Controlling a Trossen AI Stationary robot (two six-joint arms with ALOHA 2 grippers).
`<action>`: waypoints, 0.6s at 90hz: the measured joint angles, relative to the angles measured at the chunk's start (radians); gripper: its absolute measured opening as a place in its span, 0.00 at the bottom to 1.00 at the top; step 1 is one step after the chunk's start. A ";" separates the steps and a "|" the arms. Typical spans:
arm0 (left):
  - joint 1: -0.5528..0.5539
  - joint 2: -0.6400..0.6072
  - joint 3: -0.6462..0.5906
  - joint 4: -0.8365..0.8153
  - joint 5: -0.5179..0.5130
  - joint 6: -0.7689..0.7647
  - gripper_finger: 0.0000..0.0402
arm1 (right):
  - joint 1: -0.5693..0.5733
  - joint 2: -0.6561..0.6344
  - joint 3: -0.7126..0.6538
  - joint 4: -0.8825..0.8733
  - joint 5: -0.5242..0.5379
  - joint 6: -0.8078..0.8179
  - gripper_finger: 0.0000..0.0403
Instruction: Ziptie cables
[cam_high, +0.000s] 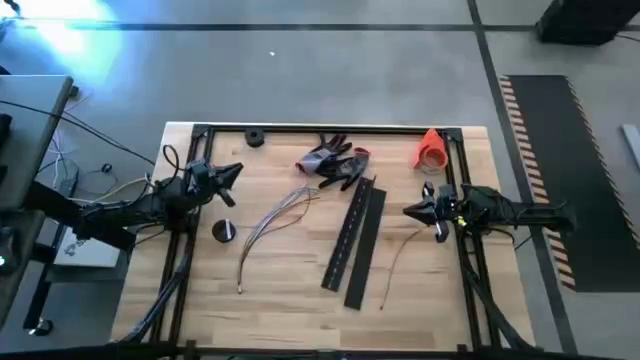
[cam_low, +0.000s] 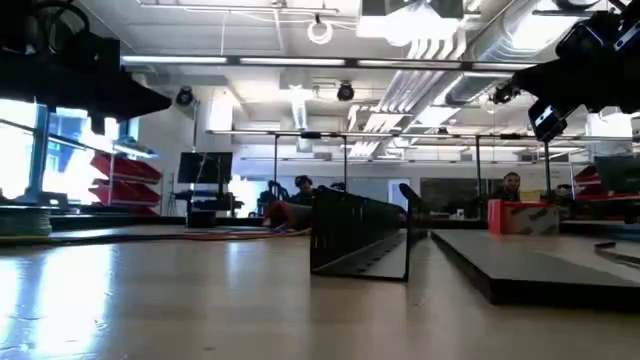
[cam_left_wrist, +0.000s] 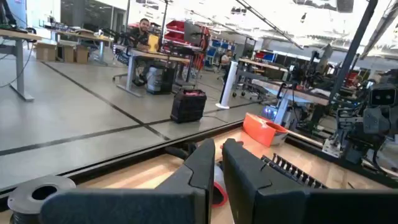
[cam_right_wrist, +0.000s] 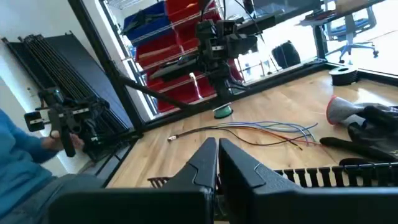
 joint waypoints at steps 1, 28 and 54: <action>0.000 0.000 0.000 0.000 0.000 0.000 0.04 | 0.000 0.000 0.000 0.000 0.000 0.000 0.00; 0.001 0.000 0.000 0.015 -0.013 -0.001 0.04 | 0.000 0.000 0.000 0.000 0.000 0.000 0.00; 0.001 0.000 0.000 0.011 -0.011 -0.055 0.04 | 0.000 0.000 0.000 0.000 0.000 0.000 0.00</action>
